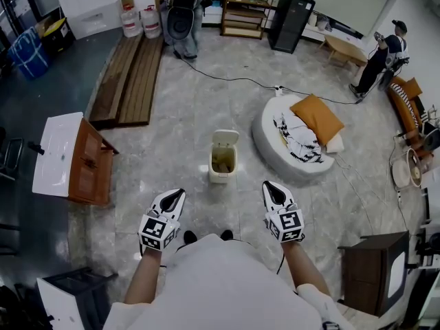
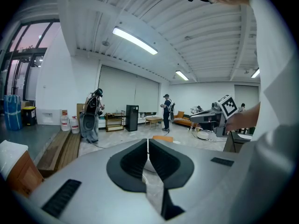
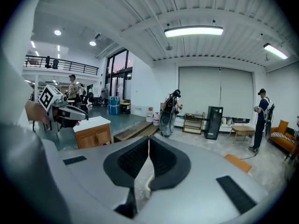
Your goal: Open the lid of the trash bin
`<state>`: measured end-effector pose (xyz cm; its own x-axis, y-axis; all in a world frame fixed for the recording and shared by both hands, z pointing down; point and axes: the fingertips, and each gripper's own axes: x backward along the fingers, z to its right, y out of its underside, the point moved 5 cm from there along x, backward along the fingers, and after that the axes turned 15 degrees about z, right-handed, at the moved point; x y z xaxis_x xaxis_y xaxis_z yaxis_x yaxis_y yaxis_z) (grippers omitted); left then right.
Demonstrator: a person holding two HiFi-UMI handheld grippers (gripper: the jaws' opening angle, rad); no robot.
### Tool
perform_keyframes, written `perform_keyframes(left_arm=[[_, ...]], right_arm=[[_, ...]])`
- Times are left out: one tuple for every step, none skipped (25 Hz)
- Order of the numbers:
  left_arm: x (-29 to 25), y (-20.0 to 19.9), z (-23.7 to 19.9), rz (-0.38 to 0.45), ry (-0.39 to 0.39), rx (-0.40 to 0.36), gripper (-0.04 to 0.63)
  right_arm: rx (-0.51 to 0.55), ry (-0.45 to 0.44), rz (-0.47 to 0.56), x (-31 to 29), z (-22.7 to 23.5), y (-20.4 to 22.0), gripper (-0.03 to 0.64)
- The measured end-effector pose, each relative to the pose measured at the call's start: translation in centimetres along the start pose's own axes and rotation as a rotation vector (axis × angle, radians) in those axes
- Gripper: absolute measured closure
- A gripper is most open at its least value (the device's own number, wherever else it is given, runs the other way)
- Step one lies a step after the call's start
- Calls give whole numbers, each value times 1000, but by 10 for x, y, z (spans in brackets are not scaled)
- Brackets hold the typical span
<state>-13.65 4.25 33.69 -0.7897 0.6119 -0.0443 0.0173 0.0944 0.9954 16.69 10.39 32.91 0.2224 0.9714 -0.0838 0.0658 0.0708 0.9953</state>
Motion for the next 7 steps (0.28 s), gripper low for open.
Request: perform_keyframes(left_arm=[[0,0,0,0,1,-1,575],[-1,0,-1,0,1,-2,575],[-1,0,-1,0,1,-2,575],[-1,0,-1,1,1,-2,575],[0,0,-2,2,0,-1,575],[0,-1,-2,2,0,0,575],[0,-1,-3,3,-1,1,575]], right_arm=[[1,0,1,0,0,-1,583],[1,0,2,-1,0,-1,583],[1,0,2,-1,0,-1,583],[1,0,2,-1,0,-1,583],[1,1,2,-1,-1,-1,583],[0,1,1,0,-2,-1,583],[0,2,1,0,-2,-1,583]])
